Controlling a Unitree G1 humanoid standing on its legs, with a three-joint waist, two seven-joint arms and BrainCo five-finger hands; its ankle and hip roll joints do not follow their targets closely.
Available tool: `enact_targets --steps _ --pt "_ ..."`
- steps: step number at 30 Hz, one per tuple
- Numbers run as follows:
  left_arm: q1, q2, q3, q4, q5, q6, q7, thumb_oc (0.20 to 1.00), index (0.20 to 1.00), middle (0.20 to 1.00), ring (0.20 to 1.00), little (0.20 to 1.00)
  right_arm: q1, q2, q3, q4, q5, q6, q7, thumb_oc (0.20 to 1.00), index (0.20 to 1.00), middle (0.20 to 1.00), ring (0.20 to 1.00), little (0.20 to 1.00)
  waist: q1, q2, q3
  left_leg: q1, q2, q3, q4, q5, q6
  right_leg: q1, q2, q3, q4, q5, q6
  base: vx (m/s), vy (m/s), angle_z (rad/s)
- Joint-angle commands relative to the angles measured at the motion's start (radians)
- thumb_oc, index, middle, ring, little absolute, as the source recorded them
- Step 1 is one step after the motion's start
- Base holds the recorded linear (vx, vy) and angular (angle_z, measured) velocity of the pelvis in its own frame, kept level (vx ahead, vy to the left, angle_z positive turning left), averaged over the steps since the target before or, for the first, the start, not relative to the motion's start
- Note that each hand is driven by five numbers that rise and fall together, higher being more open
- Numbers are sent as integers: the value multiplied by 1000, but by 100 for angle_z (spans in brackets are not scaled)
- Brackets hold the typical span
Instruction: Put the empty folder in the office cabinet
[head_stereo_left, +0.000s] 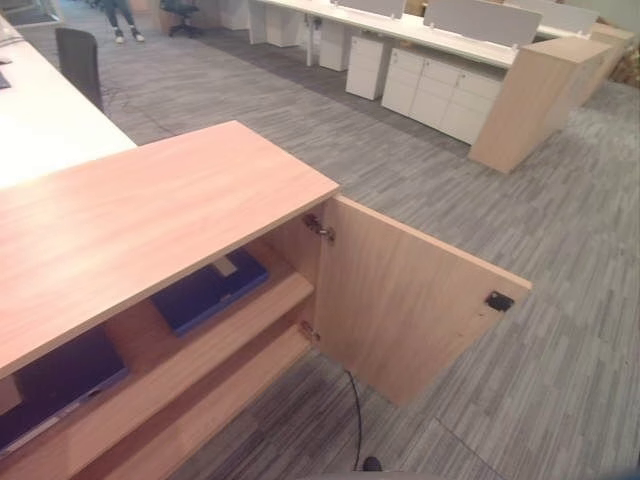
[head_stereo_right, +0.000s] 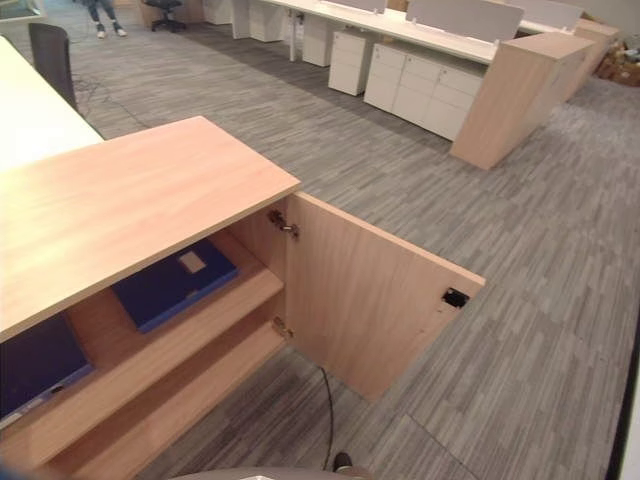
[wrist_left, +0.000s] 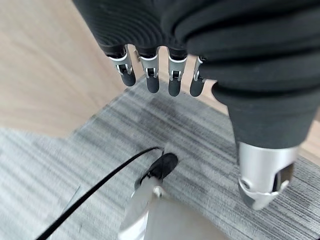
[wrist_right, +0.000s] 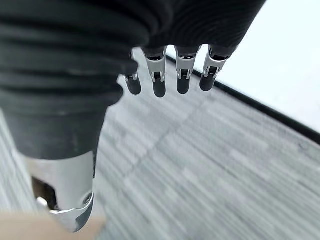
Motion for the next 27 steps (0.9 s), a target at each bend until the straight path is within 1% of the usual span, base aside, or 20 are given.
enact_targets --steps 1,2,3,4,5,6,7,8,9,10,11,13,14,15,16,18,19,21,26,27 --pt "-45 56 -12 11 28 -28 11 1000 1000 1000 1000 1000 -60 -95 -50 -12 31 -42 -15 1000 1000 1000 1000 1000 -5 -52 37 -93 -8 -133 130 19 17 45 44 60 -2 -94 -17 -96 -99 -40" --pt "-54 58 -27 3 40 -35 20 1000 1000 1000 1000 1000 -62 -116 -63 -34 34 -49 -16 1000 1000 1000 1000 1000 -2 -59 45 -126 -39 -180 167 10 24 39 43 59 1 -93 -21 -132 -124 -47" --pt "-56 58 -46 -7 56 -41 25 1000 1000 1000 1000 1000 -64 -137 -72 -60 36 -58 -20 1000 1000 1000 1000 1000 1 -64 57 -142 -69 -204 192 -17 35 39 44 56 4 -97 -24 -89 -60 -37" --pt "-57 59 -46 -6 56 -41 25 1000 1000 1000 1000 1000 -64 -136 -73 -61 36 -58 -20 1000 1000 1000 1000 1000 -1 -66 55 -146 -71 -205 191 -14 35 35 42 55 4 -95 -23 -88 -19 -3" --pt "-48 65 -78 -24 90 -47 20 1000 1000 1000 1000 1000 -74 -195 -107 -80 39 -63 -33 1000 1000 1000 1000 1000 -5 -62 63 -143 -93 -175 169 -44 55 33 48 41 8 -97 -24 -46 10 4" --pt "-47 64 -78 -24 91 -47 20 1000 1000 1000 1000 1000 -73 -196 -108 -81 39 -62 -33 1000 1000 1000 1000 1000 -2 -60 68 -137 -91 -174 172 -50 55 39 50 42 9 -100 -24 -41 23 8" --pt "-53 100 -117 -29 107 -48 9 1000 1000 1000 1000 1000 -231 -278 -53 -66 32 -59 -72 1000 1000 1000 1000 1000 28 -57 67 -133 -98 -172 149 -43 49 45 52 34 2 -94 -25 11 33 3" --pt "-53 91 -109 -14 114 -42 6 1000 1000 1000 1000 1000 -218 -215 -27 -227 -22 -57 -103 1000 1000 1000 1000 1000 20 -51 62 -126 -99 -170 130 -36 48 46 52 34 -7 -92 -24 11 43 3" --pt "-52 91 -90 1 126 -34 9 1000 1000 1000 1000 1000 -175 -187 -37 -383 -70 -48 -123 1000 1000 1000 1000 1000 11 -46 59 -119 -99 -166 120 -35 48 49 52 30 -13 -91 -23 31 66 -1" --pt "-43 89 -54 11 143 -17 11 1000 1000 1000 1000 1000 -105 -132 -59 -532 -114 -33 -128 1000 1000 1000 1000 1000 2 -36 54 -106 -102 -157 98 -35 47 52 50 26 -19 -88 -20 18 47 -7" --pt "-42 91 -55 10 143 -16 11 1000 1000 1000 1000 1000 -98 -129 -65 -541 -117 -27 -127 1000 1000 1000 1000 1000 4 -40 50 -109 -105 -157 93 -28 48 48 48 26 -21 -85 -20 25 65 -2" --pt "-33 94 -17 11 166 -24 16 1000 1000 1000 1000 1000 -18 -106 -105 -663 -158 -26 -137 1000 1000 1000 1000 1000 1 -24 43 -94 -115 -161 59 -25 46 49 45 22 -25 -84 -16 16 81 2" --pt "-29 103 -8 8 174 -32 14 1000 1000 1000 1000 1000 2 -139 -157 -678 -132 -33 -127 1000 1000 1000 1000 1000 3 -19 41 -84 -120 -166 36 -17 42 54 42 18 -29 -83 -14 6 112 8" --pt "-17 121 -12 9 184 -47 -4 1000 1000 1000 1000 1000 7 -221 -213 -670 -101 -49 -119 1000 1000 1000 1000 1000 4 -15 37 -75 -123 -169 16 -10 37 58 36 16 -30 -83 -11 2 105 22" --pt "-8 123 -18 13 192 -49 -18 1000 1000 1000 1000 1000 -2 -248 -212 -673 -121 -46 -117 1000 1000 1000 1000 1000 7 -11 34 -71 -126 -169 5 -5 36 57 32 14 -30 -83 -9 1 73 25" --pt "0 123 -17 15 201 -49 -27 1000 1000 1000 1000 1000 -3 -258 -209 -701 -150 -39 -112 1000 1000 1000 1000 1000 9 -6 34 -65 -128 -170 -5 -3 37 60 29 13 -30 -84 -8 2 53 14" --pt "5 129 -9 14 215 -48 -31 1000 1000 1000 1000 1000 -8 -269 -198 -762 -200 -34 -94 1000 1000 1000 1000 1000 16 3 35 -59 -134 -174 -15 -1 38 62 23 9 -30 -82 -6 -2 59 3" --pt "8 134 -1 10 220 -50 -30 1000 1000 1000 1000 1000 -14 -281 -191 -823 -222 -38 -74 1000 1000 1000 1000 1000 20 9 35 -54 -140 -177 -24 1 39 62 19 7 -31 -79 -4 -8 56 4" --pt "22 145 9 10 214 -57 -41 1000 1000 1000 1000 1000 -39 -308 -155 -886 -212 -65 -30 1000 1000 1000 1000 1000 30 17 37 -51 -149 -180 -31 5 43 62 10 7 -33 -74 -1 -14 38 3" --pt "-27 35 -25 -11 204 -37 3 1000 1000 1000 1000 1000 -58 -289 -107 -906 -196 -79 -7 1000 1000 1000 1000 1000 22 11 30 -45 -152 -176 -35 2 49 64 9 13 -34 -74 -2 0 0 0"
